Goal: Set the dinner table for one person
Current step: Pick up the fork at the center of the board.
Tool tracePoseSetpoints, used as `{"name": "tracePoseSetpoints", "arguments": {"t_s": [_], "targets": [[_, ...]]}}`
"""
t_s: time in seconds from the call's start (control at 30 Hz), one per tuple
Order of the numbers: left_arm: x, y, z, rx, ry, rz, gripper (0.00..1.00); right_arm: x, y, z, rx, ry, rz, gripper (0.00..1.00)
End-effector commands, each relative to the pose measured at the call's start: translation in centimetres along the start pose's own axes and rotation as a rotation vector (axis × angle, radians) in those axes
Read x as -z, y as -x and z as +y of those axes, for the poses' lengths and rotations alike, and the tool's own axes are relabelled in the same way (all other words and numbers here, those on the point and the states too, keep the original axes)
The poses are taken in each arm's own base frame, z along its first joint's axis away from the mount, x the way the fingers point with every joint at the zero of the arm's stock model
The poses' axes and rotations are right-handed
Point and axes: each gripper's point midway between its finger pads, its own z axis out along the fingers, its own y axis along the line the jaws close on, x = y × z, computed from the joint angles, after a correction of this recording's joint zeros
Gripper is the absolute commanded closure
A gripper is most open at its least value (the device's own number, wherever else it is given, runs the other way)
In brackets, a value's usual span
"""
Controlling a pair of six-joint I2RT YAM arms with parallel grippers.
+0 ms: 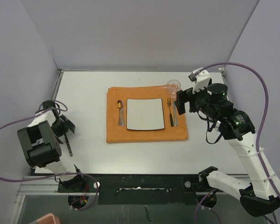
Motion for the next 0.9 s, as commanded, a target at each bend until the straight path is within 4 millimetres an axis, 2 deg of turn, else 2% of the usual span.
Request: {"name": "tracePoseSetpoints", "arguments": {"t_s": [0.0,0.07,0.13,0.2,0.4,0.43,0.47,0.57,0.7,0.77,0.87], "targets": [[-0.3,2.5,-1.0,0.014,-0.037,-0.057,0.23,0.5,3.3,-0.8,0.01,-0.043,-0.118,0.02],[-0.5,2.7,-1.2,0.014,-0.038,-0.064,0.26,0.3,3.5,-0.9,0.009,-0.05,-0.124,0.02],[-0.7,2.9,-1.2,0.005,-0.034,-0.061,0.42,0.1,3.6,-1.0,0.009,-0.056,-0.125,0.02],[-1.0,3.0,-1.2,0.001,-0.024,-0.051,0.65,-0.1,3.7,-1.1,0.008,-0.062,-0.125,0.02],[-2.1,2.5,-1.1,0.006,-0.005,-0.016,0.81,-0.5,4.6,-1.5,0.014,-0.08,-0.137,0.02],[-2.2,2.5,-1.0,0.004,-0.002,-0.013,0.88,-0.7,4.7,-1.5,0.016,-0.083,-0.139,0.02],[-2.2,2.5,-1.1,0.0,-0.005,-0.015,1.0,-0.7,4.9,-1.5,0.017,-0.083,-0.141,0.02],[-2.2,2.4,-1.6,-0.002,-0.034,-0.012,1.0,-1.0,5.1,-1.5,0.015,-0.082,-0.143,0.02],[-0.9,2.9,-2.0,-0.004,-0.064,-0.051,1.0,-1.0,5.0,-1.4,0.013,-0.079,-0.143,0.02],[0.3,3.4,-2.4,-0.01,-0.081,-0.089,1.0,-0.9,4.7,-1.4,0.007,-0.082,-0.142,0.02],[3.3,4.5,-3.8,-0.049,-0.13,-0.173,1.0,-0.8,4.3,-1.4,-0.005,-0.081,-0.146,0.02]]}}
